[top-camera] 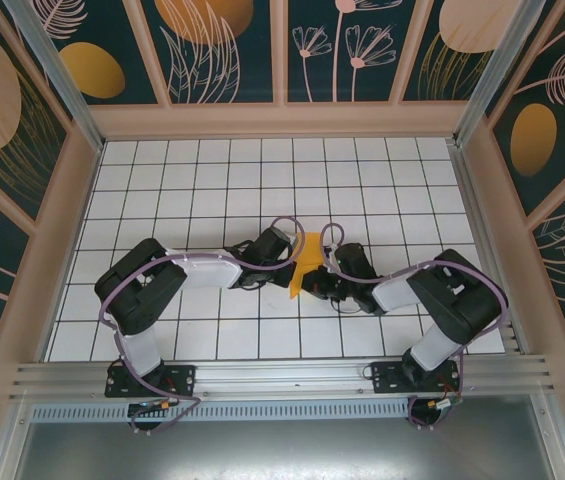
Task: Fold a paper plane with a square sheet of paper (pick it up from the middle)
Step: Third fold the triangle at the center of the table.
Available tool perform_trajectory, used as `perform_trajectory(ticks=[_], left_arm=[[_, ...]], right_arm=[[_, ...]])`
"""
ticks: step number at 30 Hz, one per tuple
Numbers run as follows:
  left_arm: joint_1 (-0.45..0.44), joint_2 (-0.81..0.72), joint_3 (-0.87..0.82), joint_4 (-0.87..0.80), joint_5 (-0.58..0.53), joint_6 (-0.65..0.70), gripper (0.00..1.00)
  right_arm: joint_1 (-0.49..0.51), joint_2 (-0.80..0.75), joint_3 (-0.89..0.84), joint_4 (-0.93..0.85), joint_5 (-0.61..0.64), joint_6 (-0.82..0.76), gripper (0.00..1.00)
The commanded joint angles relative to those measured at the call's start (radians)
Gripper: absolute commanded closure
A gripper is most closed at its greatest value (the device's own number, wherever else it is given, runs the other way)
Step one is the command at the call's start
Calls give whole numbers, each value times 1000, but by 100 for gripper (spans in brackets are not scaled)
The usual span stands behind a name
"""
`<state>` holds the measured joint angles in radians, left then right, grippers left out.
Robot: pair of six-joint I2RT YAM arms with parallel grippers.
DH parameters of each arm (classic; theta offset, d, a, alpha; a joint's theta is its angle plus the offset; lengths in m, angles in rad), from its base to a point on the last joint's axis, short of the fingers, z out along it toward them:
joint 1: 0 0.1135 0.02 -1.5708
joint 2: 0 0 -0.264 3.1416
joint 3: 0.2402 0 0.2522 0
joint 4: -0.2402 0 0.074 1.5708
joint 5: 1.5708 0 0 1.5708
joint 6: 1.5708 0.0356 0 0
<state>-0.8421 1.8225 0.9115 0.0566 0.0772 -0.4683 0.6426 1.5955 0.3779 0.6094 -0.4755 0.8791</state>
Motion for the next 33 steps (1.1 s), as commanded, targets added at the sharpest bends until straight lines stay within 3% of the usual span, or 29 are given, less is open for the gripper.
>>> perform_trajectory(ticks=[1, 5, 11, 19, 25, 28, 33], left_arm=[[8, 46, -27, -41, -6, -3, 100], [7, 43, -29, -41, -5, -1, 100], [6, 44, -27, -43, -4, 0, 100], [6, 46, -26, -46, -4, 2, 100], [6, 49, -25, -49, -3, 5, 100], [7, 48, -23, -51, -2, 5, 100], [7, 51, -22, -52, -1, 5, 100]], right_arm=[[-16, -90, 21, -68, 7, -28, 100], [-67, -133, 42, -110, -5, -51, 100], [-86, -49, 68, -78, -35, -59, 100], [-90, 47, 62, -142, 49, -64, 100], [-90, -41, 117, -217, 10, -92, 98], [-147, -87, 133, -233, -22, -110, 98], [-184, -55, 129, -218, -55, -127, 99]])
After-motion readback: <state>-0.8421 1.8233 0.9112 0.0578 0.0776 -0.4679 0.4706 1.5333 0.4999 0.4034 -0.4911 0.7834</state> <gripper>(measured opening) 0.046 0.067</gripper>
